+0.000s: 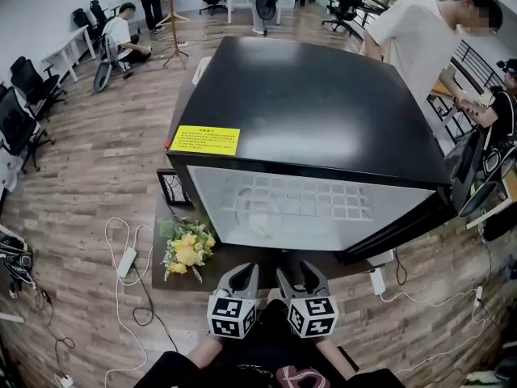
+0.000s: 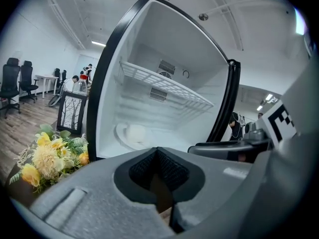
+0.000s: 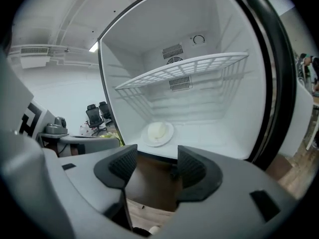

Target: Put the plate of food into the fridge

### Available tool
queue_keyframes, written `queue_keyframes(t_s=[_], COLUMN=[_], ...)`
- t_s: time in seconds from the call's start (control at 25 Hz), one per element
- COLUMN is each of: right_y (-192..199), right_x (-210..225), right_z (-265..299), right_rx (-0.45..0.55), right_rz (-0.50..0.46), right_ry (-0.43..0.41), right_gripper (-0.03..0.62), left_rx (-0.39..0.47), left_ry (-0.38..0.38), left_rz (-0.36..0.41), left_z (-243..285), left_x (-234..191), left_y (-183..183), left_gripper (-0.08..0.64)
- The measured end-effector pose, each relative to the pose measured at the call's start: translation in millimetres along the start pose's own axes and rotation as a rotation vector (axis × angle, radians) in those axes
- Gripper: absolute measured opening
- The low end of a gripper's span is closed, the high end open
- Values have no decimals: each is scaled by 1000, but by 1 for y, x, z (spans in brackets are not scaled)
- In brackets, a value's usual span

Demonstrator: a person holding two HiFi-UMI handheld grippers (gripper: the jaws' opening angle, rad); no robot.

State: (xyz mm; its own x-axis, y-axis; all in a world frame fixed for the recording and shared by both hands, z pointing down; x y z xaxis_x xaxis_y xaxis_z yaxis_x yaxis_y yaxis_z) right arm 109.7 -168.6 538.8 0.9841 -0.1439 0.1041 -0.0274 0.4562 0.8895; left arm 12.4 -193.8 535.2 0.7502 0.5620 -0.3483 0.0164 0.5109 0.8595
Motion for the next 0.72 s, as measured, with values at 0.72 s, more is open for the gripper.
queue_keyframes(t_s=[0.72], right_y=[4], right_x=[14], right_z=[-23], right_rx=[33], right_rz=[-57], right_ry=[230], right_gripper=[33], left_rx=[7], left_ry=[113], left_rz=[33], left_z=[-5], left_x=[25], left_y=[1], left_gripper=[8])
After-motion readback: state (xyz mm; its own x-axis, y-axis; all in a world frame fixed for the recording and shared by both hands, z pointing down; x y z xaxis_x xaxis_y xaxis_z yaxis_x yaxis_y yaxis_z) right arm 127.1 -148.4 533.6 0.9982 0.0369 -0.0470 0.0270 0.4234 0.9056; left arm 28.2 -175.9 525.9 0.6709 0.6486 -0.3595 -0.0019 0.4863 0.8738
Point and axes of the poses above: the fingertips, and each gripper's own axes: z forward along the fingers, x to its right, y out of its underside, the point moved 1 cm from there along -z, backward along the fingers, and after that the axes turned 5 degrees about -z, right-handed, at the moved point
